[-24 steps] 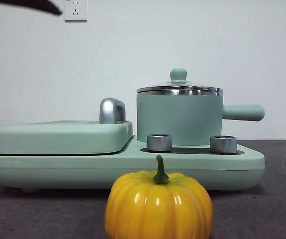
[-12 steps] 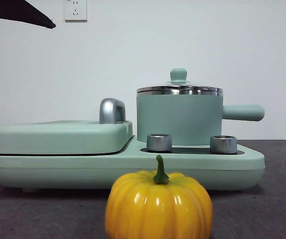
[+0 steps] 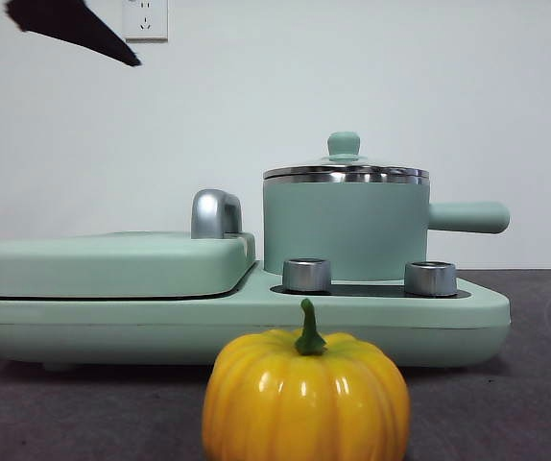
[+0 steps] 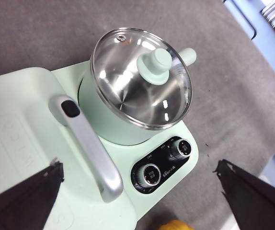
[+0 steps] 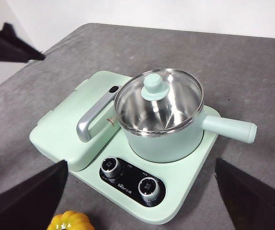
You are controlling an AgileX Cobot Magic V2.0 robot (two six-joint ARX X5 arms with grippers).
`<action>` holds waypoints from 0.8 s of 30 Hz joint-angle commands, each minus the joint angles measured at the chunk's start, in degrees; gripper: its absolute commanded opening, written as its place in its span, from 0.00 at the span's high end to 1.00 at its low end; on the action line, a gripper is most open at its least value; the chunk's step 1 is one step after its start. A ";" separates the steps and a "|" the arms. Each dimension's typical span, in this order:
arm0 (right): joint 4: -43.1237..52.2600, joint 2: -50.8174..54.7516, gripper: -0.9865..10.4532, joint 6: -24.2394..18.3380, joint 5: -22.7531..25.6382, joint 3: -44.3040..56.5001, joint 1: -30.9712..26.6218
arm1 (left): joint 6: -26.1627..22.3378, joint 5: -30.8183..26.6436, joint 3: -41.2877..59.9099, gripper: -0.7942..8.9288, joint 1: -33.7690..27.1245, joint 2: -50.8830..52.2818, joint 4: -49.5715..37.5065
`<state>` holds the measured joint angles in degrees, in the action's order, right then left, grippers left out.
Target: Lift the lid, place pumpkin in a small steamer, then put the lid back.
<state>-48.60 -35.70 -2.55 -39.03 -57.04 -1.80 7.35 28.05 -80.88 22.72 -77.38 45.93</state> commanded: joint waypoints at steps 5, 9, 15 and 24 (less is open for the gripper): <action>0.52 -0.31 0.49 0.63 -0.17 -0.98 0.17 | -2.27 0.20 -17.03 0.39 2.62 -13.57 7.61; 0.52 -0.31 0.49 0.63 -0.17 -0.98 0.17 | -2.49 -1.90 -26.43 0.39 4.39 -20.87 12.44; 0.52 -0.31 0.49 0.63 -0.17 -0.98 0.17 | -3.93 -8.33 -42.56 0.39 7.80 -32.28 21.62; 0.52 -0.31 0.49 0.59 -0.15 -0.98 0.17 | -4.20 -13.66 -52.11 0.39 13.86 -42.60 21.03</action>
<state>-48.58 -35.70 -2.55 -39.03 -57.04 -1.80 3.99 14.74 -131.13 35.92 -118.34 67.57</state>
